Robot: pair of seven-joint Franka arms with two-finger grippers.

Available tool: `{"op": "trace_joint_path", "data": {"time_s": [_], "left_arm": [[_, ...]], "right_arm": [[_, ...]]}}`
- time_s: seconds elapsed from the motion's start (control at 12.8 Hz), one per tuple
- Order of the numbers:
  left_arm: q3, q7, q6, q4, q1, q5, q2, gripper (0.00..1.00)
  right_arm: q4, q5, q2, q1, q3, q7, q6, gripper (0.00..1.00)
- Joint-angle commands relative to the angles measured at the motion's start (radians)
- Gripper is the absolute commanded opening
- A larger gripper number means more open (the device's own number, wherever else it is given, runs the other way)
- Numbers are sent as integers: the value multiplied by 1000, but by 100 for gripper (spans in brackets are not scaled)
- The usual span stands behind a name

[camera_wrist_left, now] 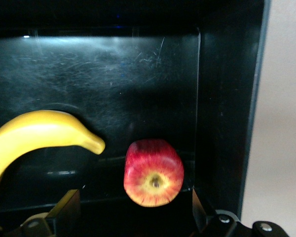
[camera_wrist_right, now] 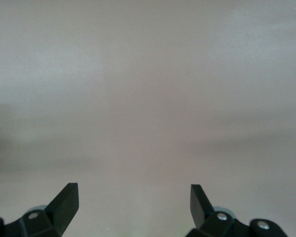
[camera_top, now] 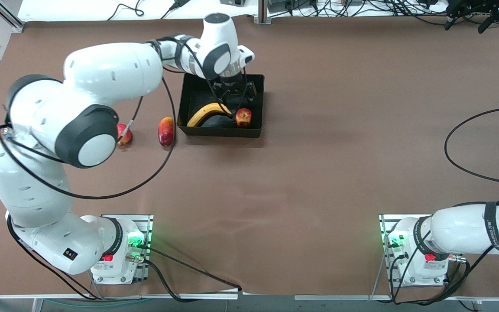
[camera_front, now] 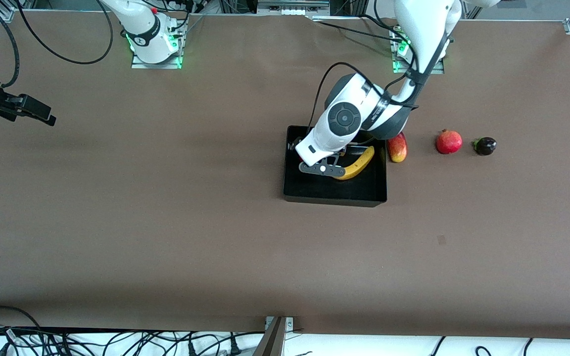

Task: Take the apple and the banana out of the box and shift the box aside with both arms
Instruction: 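Reach into the box and grasp the red apple with the left gripper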

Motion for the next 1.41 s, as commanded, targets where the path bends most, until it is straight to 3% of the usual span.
{"op": "trace_joint_path", "data": {"time_s": [0.0, 0.78, 0.94, 1.02, 1.33], "left_arm": [[14, 1, 30, 10, -7, 5, 29, 100], [14, -2, 122, 9, -45, 5, 124, 98], [14, 44, 115, 9, -42, 5, 124, 14], [15, 82, 110, 9, -37, 5, 122, 0], [26, 92, 67, 12, -18, 3, 87, 0]], "right_arm": [[16, -3, 5, 2, -2, 8, -14, 100], [16, -3, 5, 2, -2, 7, -14, 100], [16, -3, 5, 2, -2, 7, -14, 100], [16, -3, 5, 2, -2, 8, -14, 100], [16, -3, 5, 2, -2, 8, -14, 100]]}}
